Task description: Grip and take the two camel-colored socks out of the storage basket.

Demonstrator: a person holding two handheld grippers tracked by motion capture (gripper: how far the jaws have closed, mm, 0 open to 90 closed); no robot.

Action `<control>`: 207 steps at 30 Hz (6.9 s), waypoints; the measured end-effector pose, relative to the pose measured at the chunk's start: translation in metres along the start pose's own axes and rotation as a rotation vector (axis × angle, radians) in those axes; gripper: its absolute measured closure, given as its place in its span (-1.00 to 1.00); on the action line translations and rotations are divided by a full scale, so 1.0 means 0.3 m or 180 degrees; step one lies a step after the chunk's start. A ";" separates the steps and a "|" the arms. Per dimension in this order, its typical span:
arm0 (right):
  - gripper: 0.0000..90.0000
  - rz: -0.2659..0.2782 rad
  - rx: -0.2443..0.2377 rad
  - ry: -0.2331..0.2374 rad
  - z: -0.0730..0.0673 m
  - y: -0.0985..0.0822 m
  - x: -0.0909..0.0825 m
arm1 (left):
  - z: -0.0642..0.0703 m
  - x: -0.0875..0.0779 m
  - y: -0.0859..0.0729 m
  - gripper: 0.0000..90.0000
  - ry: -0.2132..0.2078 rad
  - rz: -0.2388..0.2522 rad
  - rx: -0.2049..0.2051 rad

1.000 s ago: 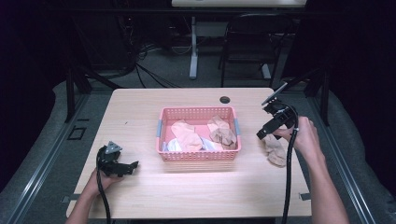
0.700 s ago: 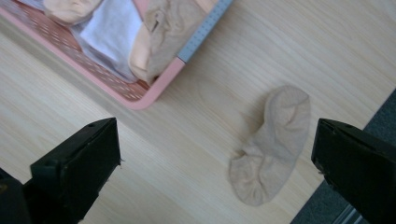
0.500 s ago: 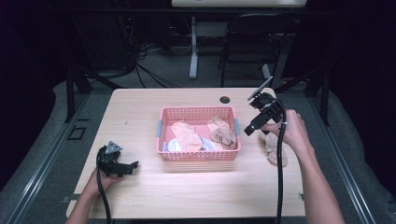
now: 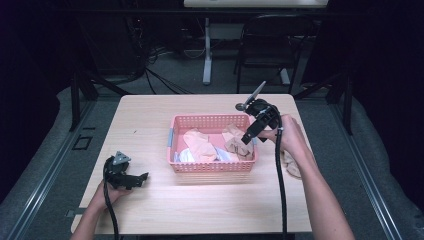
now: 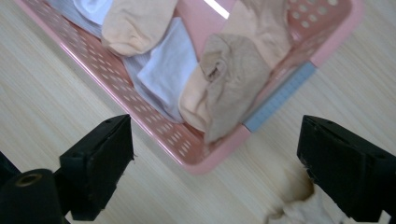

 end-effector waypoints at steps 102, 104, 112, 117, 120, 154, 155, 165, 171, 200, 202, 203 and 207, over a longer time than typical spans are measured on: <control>0.93 0.0059 0.0061 -0.0182 -0.037 0.144 0.028 | -0.001 0.003 0.003 -1.00 -0.0025 0.0004 0.0031; 0.93 0.0054 0.0051 -0.0187 -0.039 0.145 0.025 | -0.001 0.005 0.004 -1.00 -0.0036 0.0011 0.0030; 0.93 0.0038 0.0032 -0.0138 -0.029 0.140 0.013 | -0.001 0.006 0.004 -1.00 -0.0039 0.0009 0.0029; 0.93 0.0068 0.0043 -0.0137 -0.032 0.139 -0.003 | 0.000 0.005 0.004 -1.00 -0.0035 0.0010 0.0029; 0.93 0.0086 0.0035 -0.0152 -0.031 0.141 -0.024 | 0.000 0.005 0.004 -1.00 -0.0033 0.0010 0.0028; 0.93 0.0238 0.0068 -0.0205 -0.018 0.094 -0.185 | 0.001 0.005 0.003 -1.00 -0.0028 0.0013 0.0022; 0.93 0.0196 0.0067 -0.0224 -0.012 0.088 -0.191 | 0.001 0.005 0.003 -1.00 -0.0028 0.0013 0.0022; 0.93 0.0178 0.0196 -0.0311 0.053 0.027 -0.242 | 0.000 0.005 0.003 -1.00 -0.0031 0.0012 0.0023; 0.93 0.0159 0.0277 -0.0349 0.094 -0.015 -0.268 | 0.000 0.005 0.004 -1.00 -0.0031 0.0012 0.0023; 0.93 -0.0120 0.0813 -0.0371 0.291 -0.244 -0.119 | 0.000 0.004 0.003 -1.00 -0.0026 0.0005 0.0025; 0.93 -0.0170 0.0835 -0.0348 0.308 -0.264 -0.081 | 0.001 0.004 0.003 -1.00 -0.0027 0.0004 0.0024; 0.93 -0.0151 0.0885 -0.0342 0.312 -0.274 -0.059 | 0.001 0.003 0.002 -1.00 -0.0026 0.0004 0.0024; 0.93 -0.0207 0.0961 -0.0285 0.332 -0.303 0.011 | 0.001 0.003 0.002 -1.00 -0.0025 0.0004 0.0023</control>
Point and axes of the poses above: each handheld gripper's, and its own axes: x roughly forward along the jaws, y roughly out of its top, z roughly to its right, the point moved 3 cm from there along x, roughly forward along the jaws, and after that the axes turned 5 degrees about z, right-handed, at the moved point
